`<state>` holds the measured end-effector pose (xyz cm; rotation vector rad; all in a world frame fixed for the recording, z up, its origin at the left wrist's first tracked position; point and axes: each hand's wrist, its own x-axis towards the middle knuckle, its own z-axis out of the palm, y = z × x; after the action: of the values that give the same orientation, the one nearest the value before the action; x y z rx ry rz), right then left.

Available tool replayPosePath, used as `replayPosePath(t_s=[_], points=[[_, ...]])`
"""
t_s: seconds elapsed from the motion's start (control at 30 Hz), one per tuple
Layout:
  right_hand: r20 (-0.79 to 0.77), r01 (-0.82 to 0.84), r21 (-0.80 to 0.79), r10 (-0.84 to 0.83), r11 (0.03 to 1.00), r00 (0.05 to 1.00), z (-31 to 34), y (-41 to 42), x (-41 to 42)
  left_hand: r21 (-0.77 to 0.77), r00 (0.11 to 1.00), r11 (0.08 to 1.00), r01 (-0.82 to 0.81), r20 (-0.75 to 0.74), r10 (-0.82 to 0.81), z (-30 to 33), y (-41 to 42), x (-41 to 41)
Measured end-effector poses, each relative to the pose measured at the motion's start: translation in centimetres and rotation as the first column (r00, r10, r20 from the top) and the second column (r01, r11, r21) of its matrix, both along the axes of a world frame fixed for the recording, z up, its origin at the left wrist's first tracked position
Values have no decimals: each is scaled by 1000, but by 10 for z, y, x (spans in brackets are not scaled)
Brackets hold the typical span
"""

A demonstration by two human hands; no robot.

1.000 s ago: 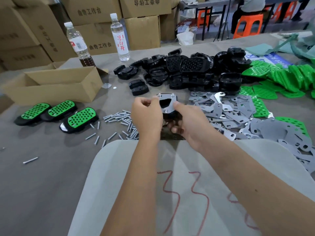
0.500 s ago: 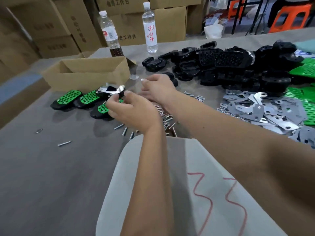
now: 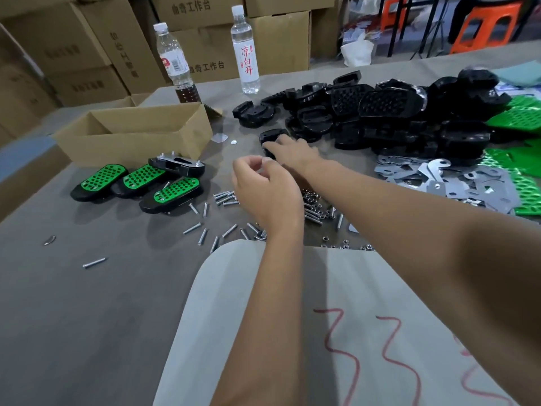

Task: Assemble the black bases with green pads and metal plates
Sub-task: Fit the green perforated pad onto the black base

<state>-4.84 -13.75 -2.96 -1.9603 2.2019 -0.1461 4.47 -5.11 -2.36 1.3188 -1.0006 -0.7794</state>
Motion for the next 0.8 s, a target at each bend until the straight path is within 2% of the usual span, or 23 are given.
replayPosePath(t_s=[0.1, 0.17, 0.2, 0.27, 0.33, 0.37, 0.43, 0.5, 0.53, 0.6, 0.63, 0.7, 0.73, 0.77, 0.8], points=[[-134, -29, -156, 8, 987, 991, 6, 13, -1, 4, 1000, 1000, -2, -9, 2, 0, -1, 1], [-153, -12, -263, -30, 965, 988, 9, 29, -4, 9, 1000, 1000, 7, 6, -7, -1, -2, 3], [-98, 22, -336, -59, 941, 993, 11, 39, -6, 11, 999, 1000, 28, 21, -28, -2, -2, 2], [195, 187, -513, -99, 838, 976, 13, 62, -14, 8, 992, 995, 103, 74, -103, -4, -1, -1], [453, 369, -602, -78, 708, 888, 12, 83, -27, 6, 960, 974, 226, 168, -224, -5, 3, -5], [525, 434, -595, -82, 676, 847, 14, 94, -36, 7, 930, 953, 304, 213, -298, -5, 6, -10], [664, 547, -491, -116, 678, 739, 18, 116, -54, 32, 864, 896, 443, 250, -437, -5, 18, -20], [782, 585, -358, -109, 728, 614, 18, 138, -76, 77, 833, 850, 521, 172, -526, -6, 31, -34], [800, 579, -287, -141, 764, 583, 16, 151, -91, 104, 830, 833, 543, 81, -551, -6, 39, -44], [749, 601, -251, -242, 759, 617, 8, 171, -121, 177, 809, 789, 588, -136, -572, -6, 50, -61], [700, 635, -310, -283, 707, 656, 6, 181, -135, 215, 789, 761, 612, -219, -573, -5, 54, -69], [511, 669, -483, -438, 565, 739, 6, 202, -166, 238, 755, 719, 653, -281, -592, -1, 62, -84], [397, 680, -516, -559, 521, 728, 7, 213, -181, 227, 746, 713, 663, -277, -606, 1, 65, -90], [288, 714, -466, -673, 523, 682, 8, 224, -196, 211, 738, 710, 672, -271, -618, 2, 69, -96], [189, 760, -346, -752, 551, 631, 9, 233, -206, 198, 732, 707, 679, -267, -627, 3, 72, -101]])
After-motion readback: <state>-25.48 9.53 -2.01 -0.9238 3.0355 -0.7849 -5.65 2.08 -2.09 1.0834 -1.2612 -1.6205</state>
